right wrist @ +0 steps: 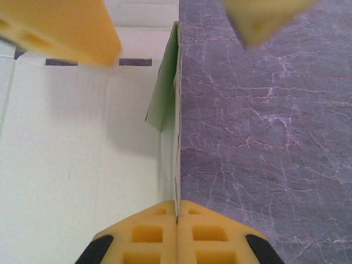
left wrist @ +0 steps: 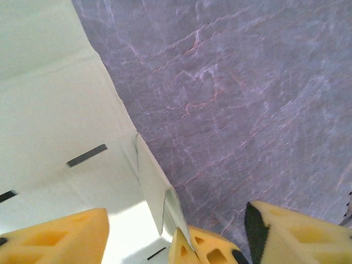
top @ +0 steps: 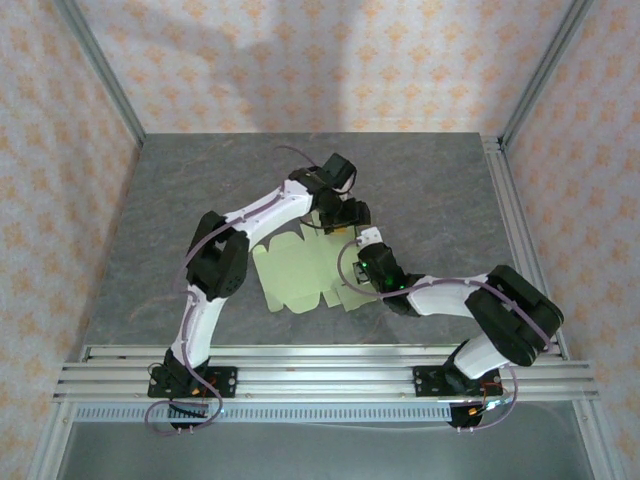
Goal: Fold the paper box
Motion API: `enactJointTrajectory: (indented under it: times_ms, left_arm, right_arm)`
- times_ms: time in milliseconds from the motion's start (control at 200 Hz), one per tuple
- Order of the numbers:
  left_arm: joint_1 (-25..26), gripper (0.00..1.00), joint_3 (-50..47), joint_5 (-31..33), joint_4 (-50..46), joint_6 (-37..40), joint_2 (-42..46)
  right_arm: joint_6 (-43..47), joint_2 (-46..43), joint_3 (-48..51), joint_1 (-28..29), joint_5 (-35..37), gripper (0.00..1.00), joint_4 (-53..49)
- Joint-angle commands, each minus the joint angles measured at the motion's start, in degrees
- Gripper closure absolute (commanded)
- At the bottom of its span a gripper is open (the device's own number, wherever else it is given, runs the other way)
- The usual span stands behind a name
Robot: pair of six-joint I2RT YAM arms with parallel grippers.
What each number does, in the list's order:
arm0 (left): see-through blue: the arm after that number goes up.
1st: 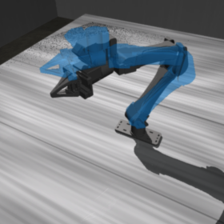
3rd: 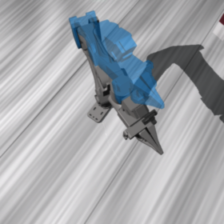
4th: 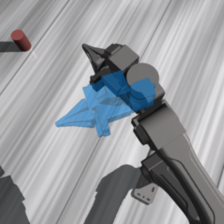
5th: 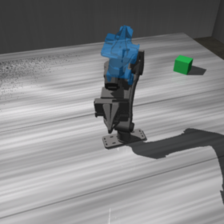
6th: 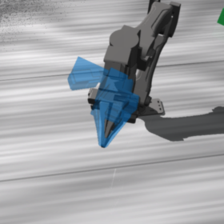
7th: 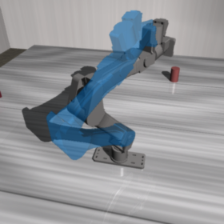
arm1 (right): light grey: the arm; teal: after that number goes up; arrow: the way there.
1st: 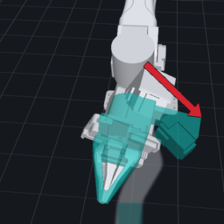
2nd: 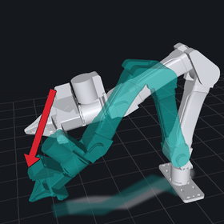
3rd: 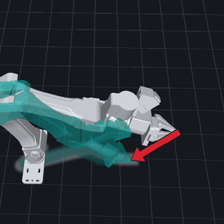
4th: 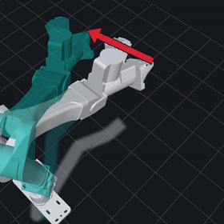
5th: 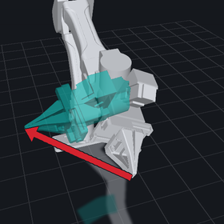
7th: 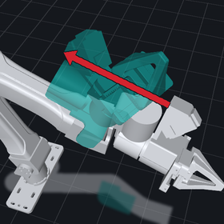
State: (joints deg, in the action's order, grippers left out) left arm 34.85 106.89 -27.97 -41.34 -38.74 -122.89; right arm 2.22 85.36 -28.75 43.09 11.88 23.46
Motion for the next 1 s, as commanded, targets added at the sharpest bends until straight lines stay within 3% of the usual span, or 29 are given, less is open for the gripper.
enactJointTrajectory:
  times_ms: [0, 370, 505, 996]
  left_arm:
    - [-0.91, 0.27, -1.55, 4.81, -0.84, 2.68, 6.45]
    - [-9.14, 0.11, -13.05, 4.81, 2.56, 14.87, 14.85]
    - [-11.99, 0.04, -15.21, 4.45, 3.18, 16.77, 14.16]
    - [-13.54, 0.06, -15.57, -3.18, 5.63, 16.2, 6.91]
  right_arm:
    - [-0.81, -1.82, 1.23, 0.24, 1.47, 0.98, 0.6]
    - [-0.37, -4.03, 2.26, 0.24, 0.96, 0.98, -0.27]
    - [-0.46, -4.04, 2.26, 0.24, 0.43, 0.98, -0.26]
    - [-0.59, -3.93, 1.51, 0.23, 0.21, 0.98, -1.4]
